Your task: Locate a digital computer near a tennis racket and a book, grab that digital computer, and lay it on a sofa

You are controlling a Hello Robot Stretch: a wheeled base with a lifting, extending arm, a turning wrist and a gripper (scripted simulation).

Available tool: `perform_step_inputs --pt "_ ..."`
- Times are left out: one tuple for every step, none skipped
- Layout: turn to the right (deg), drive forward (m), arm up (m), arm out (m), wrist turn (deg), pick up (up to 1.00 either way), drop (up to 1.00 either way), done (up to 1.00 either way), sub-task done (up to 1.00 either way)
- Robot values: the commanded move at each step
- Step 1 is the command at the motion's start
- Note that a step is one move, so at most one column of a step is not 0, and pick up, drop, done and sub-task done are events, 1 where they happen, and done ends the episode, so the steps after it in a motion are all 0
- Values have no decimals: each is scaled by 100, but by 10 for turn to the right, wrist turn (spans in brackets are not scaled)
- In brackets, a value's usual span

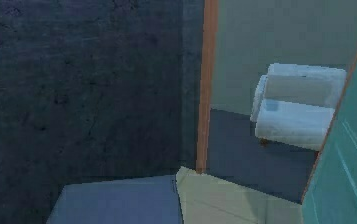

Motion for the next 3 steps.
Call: perform_step_inputs --pt "0 35 0 0 0 0 0 0 0" --pt "300 0 0 0 0 0 0 0 0" --pt "0 100 0 0 0 0 0 0 0"
